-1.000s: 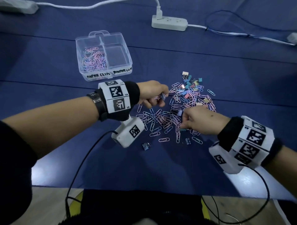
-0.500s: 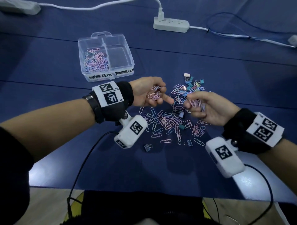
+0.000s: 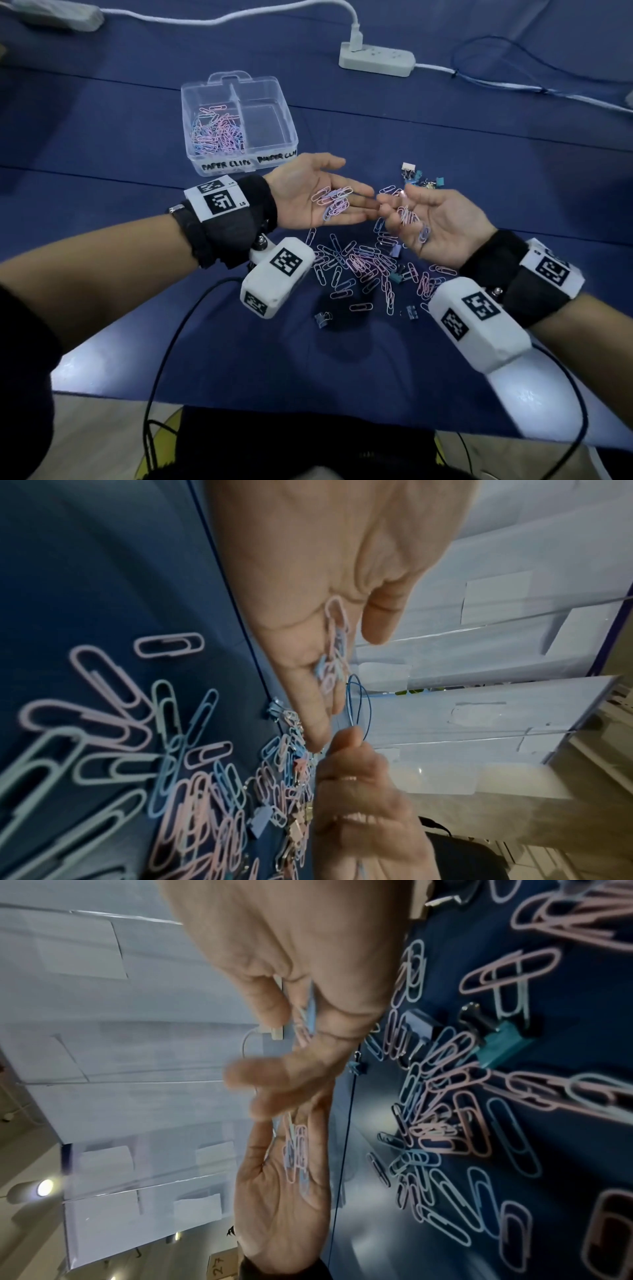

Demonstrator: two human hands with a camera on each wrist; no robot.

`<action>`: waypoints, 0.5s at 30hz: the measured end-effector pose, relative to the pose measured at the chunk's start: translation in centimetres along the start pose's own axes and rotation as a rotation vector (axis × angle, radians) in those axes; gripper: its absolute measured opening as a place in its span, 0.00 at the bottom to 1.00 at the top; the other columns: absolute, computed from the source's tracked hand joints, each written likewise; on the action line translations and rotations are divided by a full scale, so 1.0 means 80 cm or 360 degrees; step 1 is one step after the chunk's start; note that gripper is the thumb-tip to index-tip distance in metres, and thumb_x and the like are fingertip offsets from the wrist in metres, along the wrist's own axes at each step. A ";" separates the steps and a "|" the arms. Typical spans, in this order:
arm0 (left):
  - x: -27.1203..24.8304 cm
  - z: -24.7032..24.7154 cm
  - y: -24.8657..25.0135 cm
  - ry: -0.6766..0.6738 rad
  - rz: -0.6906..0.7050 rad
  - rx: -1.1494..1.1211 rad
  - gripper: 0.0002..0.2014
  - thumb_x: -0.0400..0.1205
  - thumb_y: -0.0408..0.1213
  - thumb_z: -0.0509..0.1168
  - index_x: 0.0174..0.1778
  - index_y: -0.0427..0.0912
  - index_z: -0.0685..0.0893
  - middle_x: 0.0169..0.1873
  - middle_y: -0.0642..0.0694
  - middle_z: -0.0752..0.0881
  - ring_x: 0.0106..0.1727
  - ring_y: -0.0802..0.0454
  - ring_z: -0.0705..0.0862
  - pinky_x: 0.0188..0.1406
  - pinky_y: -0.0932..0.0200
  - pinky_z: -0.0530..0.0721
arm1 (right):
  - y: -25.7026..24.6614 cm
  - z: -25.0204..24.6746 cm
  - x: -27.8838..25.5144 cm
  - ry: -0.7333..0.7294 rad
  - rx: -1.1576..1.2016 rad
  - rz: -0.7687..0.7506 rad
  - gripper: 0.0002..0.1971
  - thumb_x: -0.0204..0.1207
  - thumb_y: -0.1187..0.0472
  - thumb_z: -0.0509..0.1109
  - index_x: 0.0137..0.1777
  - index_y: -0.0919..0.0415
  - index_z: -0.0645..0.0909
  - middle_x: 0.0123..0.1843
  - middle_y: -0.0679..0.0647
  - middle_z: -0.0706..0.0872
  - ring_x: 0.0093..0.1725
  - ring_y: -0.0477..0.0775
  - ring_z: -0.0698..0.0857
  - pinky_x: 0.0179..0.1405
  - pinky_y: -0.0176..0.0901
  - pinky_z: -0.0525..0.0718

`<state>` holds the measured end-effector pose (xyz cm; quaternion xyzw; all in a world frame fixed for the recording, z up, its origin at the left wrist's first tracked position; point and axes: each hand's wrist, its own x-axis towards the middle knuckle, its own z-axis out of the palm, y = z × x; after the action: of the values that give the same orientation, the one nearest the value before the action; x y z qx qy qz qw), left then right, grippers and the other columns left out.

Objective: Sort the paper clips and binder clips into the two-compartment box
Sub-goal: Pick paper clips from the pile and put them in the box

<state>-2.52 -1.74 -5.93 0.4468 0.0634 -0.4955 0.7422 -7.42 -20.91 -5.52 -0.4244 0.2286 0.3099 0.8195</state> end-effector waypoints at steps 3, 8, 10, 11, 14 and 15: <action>-0.002 0.001 0.000 0.0046 0.0039 0.0044 0.18 0.85 0.30 0.45 0.54 0.29 0.80 0.50 0.35 0.86 0.42 0.47 0.91 0.48 0.58 0.89 | 0.000 0.001 0.000 -0.0081 0.0125 -0.0059 0.31 0.84 0.52 0.49 0.40 0.76 0.86 0.37 0.68 0.90 0.34 0.62 0.91 0.28 0.40 0.89; -0.003 -0.007 0.002 0.0200 0.0119 0.0067 0.13 0.86 0.23 0.48 0.52 0.30 0.79 0.43 0.35 0.88 0.34 0.51 0.92 0.39 0.65 0.89 | 0.002 0.002 -0.002 -0.0218 0.0104 -0.0011 0.29 0.79 0.51 0.54 0.45 0.79 0.86 0.47 0.72 0.89 0.44 0.68 0.91 0.37 0.54 0.91; -0.007 -0.010 0.008 0.0328 0.0141 0.0077 0.12 0.87 0.26 0.49 0.48 0.30 0.78 0.29 0.39 0.89 0.24 0.56 0.89 0.26 0.73 0.86 | 0.000 0.008 -0.004 -0.0109 -0.0110 0.0048 0.22 0.77 0.54 0.56 0.41 0.71 0.86 0.35 0.63 0.90 0.29 0.56 0.90 0.22 0.39 0.88; -0.010 -0.013 0.014 0.0387 0.0159 0.0104 0.12 0.87 0.29 0.49 0.45 0.33 0.78 0.22 0.45 0.86 0.18 0.60 0.83 0.18 0.76 0.81 | -0.001 0.011 -0.004 -0.0059 -0.0272 0.0081 0.19 0.80 0.54 0.55 0.39 0.65 0.83 0.26 0.55 0.86 0.18 0.46 0.84 0.11 0.31 0.79; -0.026 -0.028 0.044 0.0562 0.0271 0.0182 0.17 0.88 0.40 0.49 0.34 0.43 0.73 0.13 0.56 0.70 0.11 0.64 0.65 0.04 0.73 0.60 | 0.001 0.019 0.000 -0.0045 -0.0873 0.0092 0.22 0.83 0.51 0.53 0.28 0.58 0.69 0.13 0.45 0.65 0.07 0.37 0.60 0.03 0.24 0.54; -0.033 -0.034 0.057 0.0651 0.0339 0.0199 0.18 0.88 0.41 0.48 0.32 0.45 0.71 0.14 0.56 0.67 0.11 0.63 0.63 0.05 0.73 0.57 | 0.003 0.026 0.002 0.0002 -0.1140 0.0033 0.23 0.82 0.49 0.55 0.26 0.57 0.67 0.12 0.44 0.62 0.08 0.38 0.57 0.05 0.23 0.52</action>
<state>0.73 2.52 -3.40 0.5870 0.1342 -0.3167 0.7329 -7.24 -19.02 -4.69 -0.6825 0.1103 0.3784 0.6155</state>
